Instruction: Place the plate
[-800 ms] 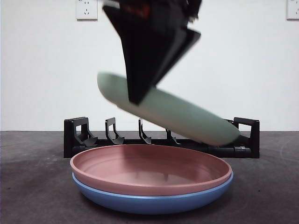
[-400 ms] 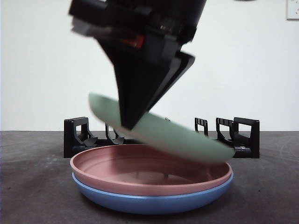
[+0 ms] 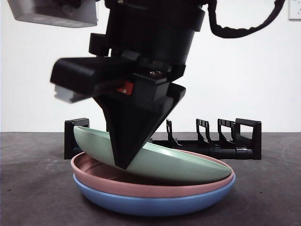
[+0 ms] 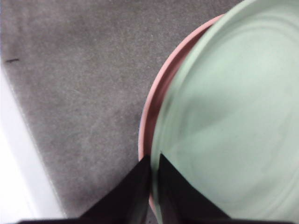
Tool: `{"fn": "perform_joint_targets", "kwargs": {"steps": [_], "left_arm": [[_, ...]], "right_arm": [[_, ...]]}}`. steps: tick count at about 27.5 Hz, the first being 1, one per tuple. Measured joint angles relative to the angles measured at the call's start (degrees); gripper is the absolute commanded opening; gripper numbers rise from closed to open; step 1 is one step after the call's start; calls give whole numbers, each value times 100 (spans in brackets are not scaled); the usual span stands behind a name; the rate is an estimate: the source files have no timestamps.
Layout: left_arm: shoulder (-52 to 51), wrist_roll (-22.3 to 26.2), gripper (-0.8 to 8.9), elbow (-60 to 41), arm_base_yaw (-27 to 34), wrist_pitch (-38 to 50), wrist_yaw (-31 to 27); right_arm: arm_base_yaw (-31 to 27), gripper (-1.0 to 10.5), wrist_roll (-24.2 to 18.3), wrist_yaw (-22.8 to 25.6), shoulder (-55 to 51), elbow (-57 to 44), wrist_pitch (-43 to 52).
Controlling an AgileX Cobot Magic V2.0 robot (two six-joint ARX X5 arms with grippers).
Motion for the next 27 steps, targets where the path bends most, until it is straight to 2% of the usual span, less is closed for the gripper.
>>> {"fn": "perform_joint_targets", "kwargs": {"steps": [7,12,16,20,23,27], "left_arm": [[0,0,344,0,0,0,0],[0,0,344,0,0,0,0],[0,0,344,0,0,2,0],[0,0,344,0,0,2,0],[0,0,344,0,0,2,0],[0,2,344,0,0,7,0]], "right_arm": [[-2,280,2,-98,0,0,-20],[-2,356,44,-101,-48,26,-76],[-2,362,44,-79,-575,221,-101],[-76,362,-31,496,-1471,315,-44],[-417,361,-109,905,-2000,280,-26],[-1329,360,-142,977,-2640,-262,83]]}}
